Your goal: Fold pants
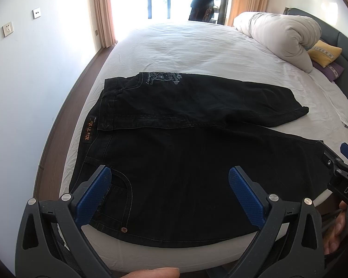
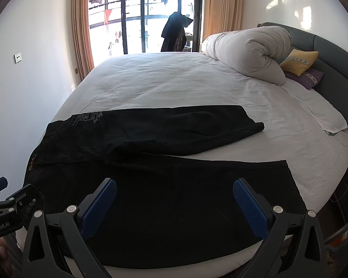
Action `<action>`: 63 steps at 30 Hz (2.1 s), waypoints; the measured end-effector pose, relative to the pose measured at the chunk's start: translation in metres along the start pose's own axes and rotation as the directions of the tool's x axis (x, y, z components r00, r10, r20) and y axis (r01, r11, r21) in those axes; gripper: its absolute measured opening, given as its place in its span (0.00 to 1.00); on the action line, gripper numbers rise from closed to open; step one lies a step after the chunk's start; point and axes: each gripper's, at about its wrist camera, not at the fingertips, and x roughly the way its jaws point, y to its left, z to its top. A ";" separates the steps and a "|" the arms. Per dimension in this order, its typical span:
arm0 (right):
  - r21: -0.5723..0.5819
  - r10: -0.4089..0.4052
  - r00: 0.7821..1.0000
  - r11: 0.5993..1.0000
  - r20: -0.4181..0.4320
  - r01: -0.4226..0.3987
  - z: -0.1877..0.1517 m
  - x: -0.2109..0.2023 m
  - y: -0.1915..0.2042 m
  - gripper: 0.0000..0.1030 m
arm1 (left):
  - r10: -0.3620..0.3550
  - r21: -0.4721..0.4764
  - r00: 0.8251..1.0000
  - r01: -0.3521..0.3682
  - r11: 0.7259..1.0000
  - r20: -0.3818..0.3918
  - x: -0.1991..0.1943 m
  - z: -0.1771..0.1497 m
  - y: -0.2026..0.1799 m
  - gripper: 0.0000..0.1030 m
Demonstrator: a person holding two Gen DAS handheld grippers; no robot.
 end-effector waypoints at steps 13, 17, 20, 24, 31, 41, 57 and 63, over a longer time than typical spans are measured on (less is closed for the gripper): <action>0.000 -0.006 1.000 1.000 -0.008 0.006 -0.010 0.001 -0.008 1.00 | 0.001 -0.001 1.000 -0.001 1.000 -0.002 0.001 0.000 0.001 1.00; 0.000 -0.007 1.000 1.000 -0.010 0.007 -0.010 0.001 -0.007 1.00 | 0.000 -0.001 1.000 0.000 1.000 -0.002 0.001 0.000 0.001 1.00; 0.000 -0.008 1.000 1.000 -0.013 0.008 -0.009 0.001 -0.006 1.00 | 0.000 -0.002 1.000 0.000 1.000 -0.002 0.001 0.000 0.001 1.00; 0.001 -0.008 1.000 1.000 -0.014 0.008 -0.010 0.001 -0.006 1.00 | 0.000 -0.002 1.000 0.000 1.000 -0.003 0.001 0.000 0.001 1.00; 0.001 -0.008 1.000 1.000 -0.017 0.008 -0.011 0.000 -0.006 1.00 | 0.001 -0.002 1.000 -0.001 1.000 -0.003 0.001 0.000 0.001 1.00; 0.002 -0.008 1.000 1.000 -0.021 0.008 -0.011 0.001 -0.006 1.00 | 0.001 -0.002 1.000 -0.001 1.000 -0.004 0.001 0.000 0.001 1.00; 0.005 -0.007 1.000 1.000 -0.028 0.008 -0.015 0.000 -0.005 1.00 | 0.002 -0.002 1.000 -0.002 1.000 -0.005 0.001 -0.001 0.001 1.00; -0.001 -0.006 0.999 1.000 -0.042 0.006 -0.015 0.005 -0.005 1.00 | 0.024 0.018 1.000 -0.024 1.000 -0.003 0.003 -0.006 0.001 1.00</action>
